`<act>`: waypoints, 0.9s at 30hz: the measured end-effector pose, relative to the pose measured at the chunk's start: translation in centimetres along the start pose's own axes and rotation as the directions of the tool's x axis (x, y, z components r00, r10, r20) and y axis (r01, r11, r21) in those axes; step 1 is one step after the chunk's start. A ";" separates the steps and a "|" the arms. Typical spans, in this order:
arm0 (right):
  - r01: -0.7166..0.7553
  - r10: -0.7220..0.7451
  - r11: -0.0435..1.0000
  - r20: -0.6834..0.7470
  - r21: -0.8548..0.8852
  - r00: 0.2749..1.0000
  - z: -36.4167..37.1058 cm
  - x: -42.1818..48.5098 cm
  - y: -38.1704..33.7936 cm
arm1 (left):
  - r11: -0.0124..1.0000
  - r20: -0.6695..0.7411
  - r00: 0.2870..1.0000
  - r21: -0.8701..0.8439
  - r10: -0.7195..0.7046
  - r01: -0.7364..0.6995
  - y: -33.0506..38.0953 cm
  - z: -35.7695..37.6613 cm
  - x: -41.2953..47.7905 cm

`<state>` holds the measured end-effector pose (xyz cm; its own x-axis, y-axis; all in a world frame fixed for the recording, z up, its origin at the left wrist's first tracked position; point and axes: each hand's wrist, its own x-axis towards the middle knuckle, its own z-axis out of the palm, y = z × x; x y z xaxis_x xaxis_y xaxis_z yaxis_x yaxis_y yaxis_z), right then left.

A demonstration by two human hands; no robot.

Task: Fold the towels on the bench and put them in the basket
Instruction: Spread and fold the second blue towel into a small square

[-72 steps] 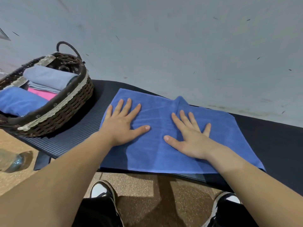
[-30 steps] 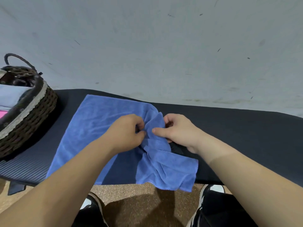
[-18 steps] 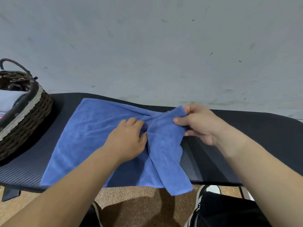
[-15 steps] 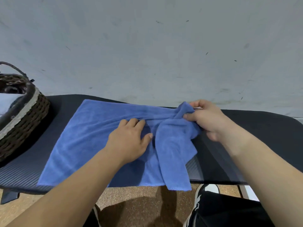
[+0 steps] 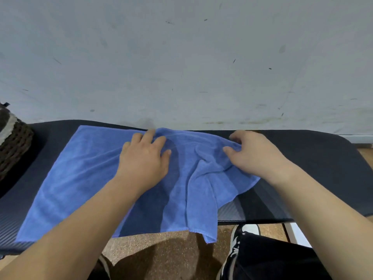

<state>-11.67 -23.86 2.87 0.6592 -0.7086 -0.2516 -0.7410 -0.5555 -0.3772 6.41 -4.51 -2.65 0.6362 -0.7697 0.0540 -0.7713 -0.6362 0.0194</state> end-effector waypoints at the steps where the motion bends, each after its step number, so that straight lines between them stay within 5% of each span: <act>1: 0.036 -0.037 0.998 0.043 0.043 0.998 0.4 -0.9 -0.8 | 0.999 0.026 0.999 -0.031 -0.044 0.045 -0.7 0.0 0.4; 6: 0.043 -0.017 0.997 0.356 -0.066 0.934 5.5 -3.3 -3.8 | 0.933 0.344 0.890 -0.089 -0.299 0.348 -4.2 1.3 -0.2; 12: 0.075 0.034 0.967 0.414 -0.242 0.910 6.6 -1.6 -2.2 | 0.910 0.358 0.885 -0.175 -0.298 0.377 -6.2 2.2 -1.5; 19: 0.193 -0.101 0.967 0.445 -0.166 0.890 3.9 -0.7 1.9 | 0.946 0.247 0.937 -0.149 -0.247 0.289 -6.3 2.1 -1.8; 24: -0.010 0.097 0.979 0.430 -0.202 0.897 2.7 -0.5 3.4 | 0.981 0.225 0.974 -0.196 0.032 0.013 0.1 1.6 -2.9; 27: 0.051 0.097 0.957 0.484 -0.284 0.870 2.5 -0.6 4.7 | 0.978 0.317 0.944 -0.205 0.095 -0.029 1.8 2.6 -3.1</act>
<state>-15.28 -24.95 -1.03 0.5634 -0.4599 -0.6863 -0.7119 -0.6917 -0.1210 3.07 -3.41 -5.34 0.5335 -0.8037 -0.2636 -0.7771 -0.5888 0.2224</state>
